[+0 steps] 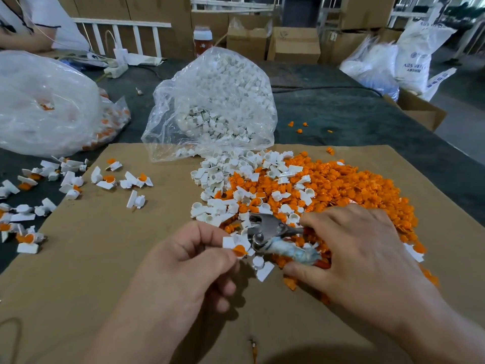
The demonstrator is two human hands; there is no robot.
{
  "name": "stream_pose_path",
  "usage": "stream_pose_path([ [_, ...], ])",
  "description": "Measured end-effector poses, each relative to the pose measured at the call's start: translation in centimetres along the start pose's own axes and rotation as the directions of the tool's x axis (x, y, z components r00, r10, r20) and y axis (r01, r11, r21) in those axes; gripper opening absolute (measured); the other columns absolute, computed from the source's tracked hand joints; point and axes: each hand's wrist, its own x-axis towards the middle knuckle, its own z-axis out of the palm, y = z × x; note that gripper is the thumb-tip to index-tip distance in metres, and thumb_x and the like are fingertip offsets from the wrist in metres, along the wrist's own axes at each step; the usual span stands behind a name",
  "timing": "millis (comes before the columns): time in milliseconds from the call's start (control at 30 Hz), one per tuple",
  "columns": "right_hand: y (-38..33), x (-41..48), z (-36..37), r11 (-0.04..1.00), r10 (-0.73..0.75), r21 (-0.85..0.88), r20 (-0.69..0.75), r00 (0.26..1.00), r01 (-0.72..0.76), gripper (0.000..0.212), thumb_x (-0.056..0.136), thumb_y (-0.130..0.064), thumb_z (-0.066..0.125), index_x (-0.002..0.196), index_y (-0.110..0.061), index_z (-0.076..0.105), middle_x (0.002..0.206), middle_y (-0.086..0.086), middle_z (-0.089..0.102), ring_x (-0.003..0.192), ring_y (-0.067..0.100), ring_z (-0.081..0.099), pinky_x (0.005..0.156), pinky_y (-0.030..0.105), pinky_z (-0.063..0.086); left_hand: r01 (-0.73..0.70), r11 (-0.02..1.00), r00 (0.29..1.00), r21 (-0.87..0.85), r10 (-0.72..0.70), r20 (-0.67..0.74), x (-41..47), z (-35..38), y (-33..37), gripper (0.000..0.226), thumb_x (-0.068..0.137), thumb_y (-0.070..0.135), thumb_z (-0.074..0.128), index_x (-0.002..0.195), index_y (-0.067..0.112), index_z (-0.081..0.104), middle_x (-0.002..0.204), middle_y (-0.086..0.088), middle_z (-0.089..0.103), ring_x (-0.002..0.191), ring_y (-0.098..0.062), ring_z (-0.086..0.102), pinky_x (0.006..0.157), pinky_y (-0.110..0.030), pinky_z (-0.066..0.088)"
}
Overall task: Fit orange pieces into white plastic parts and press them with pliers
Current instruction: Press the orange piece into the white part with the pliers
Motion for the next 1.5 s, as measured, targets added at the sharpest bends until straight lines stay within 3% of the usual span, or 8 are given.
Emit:
stream_pose_path([
  [267,-2.2,-0.3,-0.4,0.957,-0.211,0.144,-0.249,0.945,0.252,0.039,0.084,-0.060,0.048,0.099,-0.027,0.063,0.095,-0.012,0.062,0.089,0.011,0.056,0.077,0.031,0.041,0.043,0.998,0.998,0.048,-0.044,0.033,-1.0,0.9,0.7,0.024,0.087,0.007,0.065,0.069,0.024,0.068,0.057,-0.016,0.066,0.044,-0.024,0.057,0.043,-0.025,0.047],
  [500,-3.1,-0.5,-0.4,0.922,-0.302,0.179,-0.221,0.927,0.343,0.026,0.093,-0.037,0.042,0.088,-0.024,0.064,0.079,-0.009,0.060,0.068,0.013,0.057,0.057,0.030,0.050,-0.247,0.923,0.969,0.295,0.238,0.065,-2.1,1.5,0.5,0.014,0.073,0.032,0.064,0.084,0.041,0.067,0.061,0.005,0.068,0.054,-0.008,0.062,0.050,-0.015,0.045],
  [800,-3.3,-1.0,-0.7,0.824,-0.291,0.443,-0.206,0.934,0.354,0.020,0.097,-0.042,0.038,0.098,-0.033,0.056,0.089,-0.016,0.053,0.077,0.006,0.054,0.060,0.031,0.051,0.029,0.980,0.967,-0.195,0.022,0.255,-1.4,0.9,1.0,0.030,0.081,0.046,0.080,0.077,0.017,0.071,0.058,-0.016,0.062,0.039,-0.022,0.055,0.036,-0.024,0.043],
  [933,-3.7,-1.6,-0.9,0.731,-0.206,0.639,-0.128,0.970,0.240,0.022,0.093,-0.054,0.037,0.092,-0.038,0.052,0.088,-0.012,0.054,0.080,0.010,0.058,0.062,0.035,0.048,-0.145,0.974,0.945,-0.176,0.189,0.268,-1.2,0.6,-0.2,0.046,0.063,0.063,0.083,0.082,0.022,0.071,0.057,-0.011,0.062,0.038,-0.018,0.054,0.036,-0.022,0.041],
  [1267,-4.3,-0.9,-1.3,-0.091,-0.220,0.819,0.538,0.814,-0.567,0.014,0.065,-0.011,0.055,0.052,-0.016,0.053,0.042,0.005,0.034,0.033,0.014,0.026,0.038,0.018,0.018,-0.732,0.565,0.665,0.380,0.714,0.218,-2.1,1.6,-0.8,0.024,0.095,0.059,0.049,0.094,0.039,0.061,0.086,0.014,0.064,0.071,0.010,0.062,0.060,-0.007,0.047],
  [1333,-4.1,-1.2,-1.2,0.118,-0.150,0.901,0.433,0.889,-0.418,0.019,0.077,-0.039,0.056,0.066,-0.024,0.060,0.047,-0.005,0.049,0.038,0.012,0.042,0.036,0.026,0.031,-0.570,0.763,0.819,0.303,0.557,0.138,-2.3,1.3,-0.2,0.031,0.081,0.067,0.060,0.092,0.039,0.067,0.072,0.008,0.066,0.056,-0.004,0.062,0.051,-0.016,0.048],
  [1433,-3.5,-1.6,-0.8,0.762,-0.151,0.630,-0.058,0.987,0.153,0.026,0.087,-0.061,0.042,0.091,-0.039,0.055,0.079,-0.012,0.057,0.066,0.005,0.056,0.051,0.023,0.045,-0.256,0.967,0.955,0.019,0.249,0.162,-1.6,0.3,-0.2,0.032,0.065,0.058,0.068,0.080,0.030,0.071,0.054,-0.004,0.062,0.039,-0.016,0.055,0.037,-0.021,0.040],
  [1500,-3.4,-1.7,-0.6,0.815,-0.247,0.490,-0.191,0.950,0.310,0.021,0.096,-0.051,0.039,0.092,-0.036,0.054,0.083,-0.013,0.050,0.070,0.007,0.053,0.052,0.029,0.045,-0.119,0.988,0.958,-0.098,0.140,0.250,-1.2,0.2,-0.1,0.032,0.063,0.054,0.074,0.075,0.024,0.070,0.053,-0.008,0.060,0.035,-0.015,0.051,0.034,-0.019,0.037],
])
